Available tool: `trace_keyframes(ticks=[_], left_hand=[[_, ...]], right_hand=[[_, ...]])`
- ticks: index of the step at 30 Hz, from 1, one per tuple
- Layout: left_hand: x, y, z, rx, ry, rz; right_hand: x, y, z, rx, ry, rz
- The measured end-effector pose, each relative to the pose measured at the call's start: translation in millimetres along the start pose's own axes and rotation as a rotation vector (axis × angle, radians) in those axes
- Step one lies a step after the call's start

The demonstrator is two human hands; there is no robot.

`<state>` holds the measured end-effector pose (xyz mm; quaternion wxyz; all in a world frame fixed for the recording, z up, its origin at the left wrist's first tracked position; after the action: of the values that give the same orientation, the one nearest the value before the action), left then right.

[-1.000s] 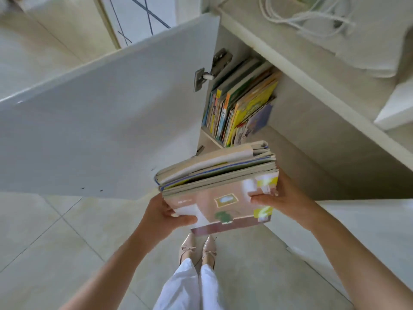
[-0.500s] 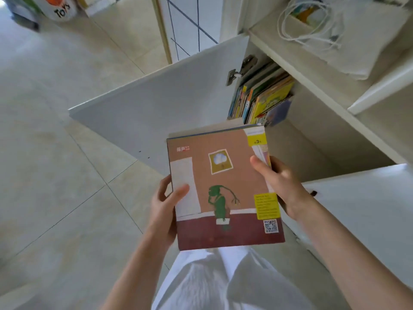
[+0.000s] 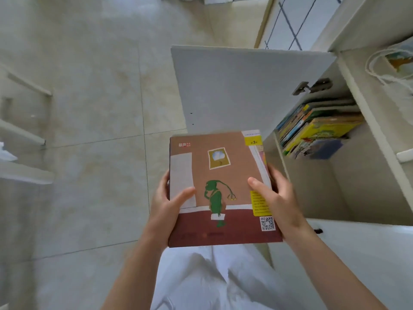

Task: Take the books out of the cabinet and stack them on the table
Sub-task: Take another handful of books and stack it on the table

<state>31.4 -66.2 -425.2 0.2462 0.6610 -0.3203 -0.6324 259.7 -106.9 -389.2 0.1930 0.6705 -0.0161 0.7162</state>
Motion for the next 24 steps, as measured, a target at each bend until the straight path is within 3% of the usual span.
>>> trace_keyframes(ticks=[11,20,24], left_hand=[[33.8,89.4,88.7,-0.418,0.217,-0.151],[86.8,167.9,210.4,-0.707,0.506,-0.179],[110.6,201.0,274.1,-0.779,0.554,-0.183]], right_hand=[[22.8,5.7,-109.9,0.456,0.059,0.011],[31.6,62.1,-271.9,0.839,0.079,0.012],[29.5,104.5,-346.7,0.921,0.066,-0.014]])
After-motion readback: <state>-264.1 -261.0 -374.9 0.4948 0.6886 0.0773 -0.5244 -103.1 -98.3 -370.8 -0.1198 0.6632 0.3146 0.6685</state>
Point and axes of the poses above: each hand's wrist, its own y-axis away from the middle knuckle, its own z-axis out of the back of the hand, x = y × z, the point moved 4 cm from there along -y, towards the middle knuckle, and after that the axes turned 12 degrees about z, right-handed, at the moved point
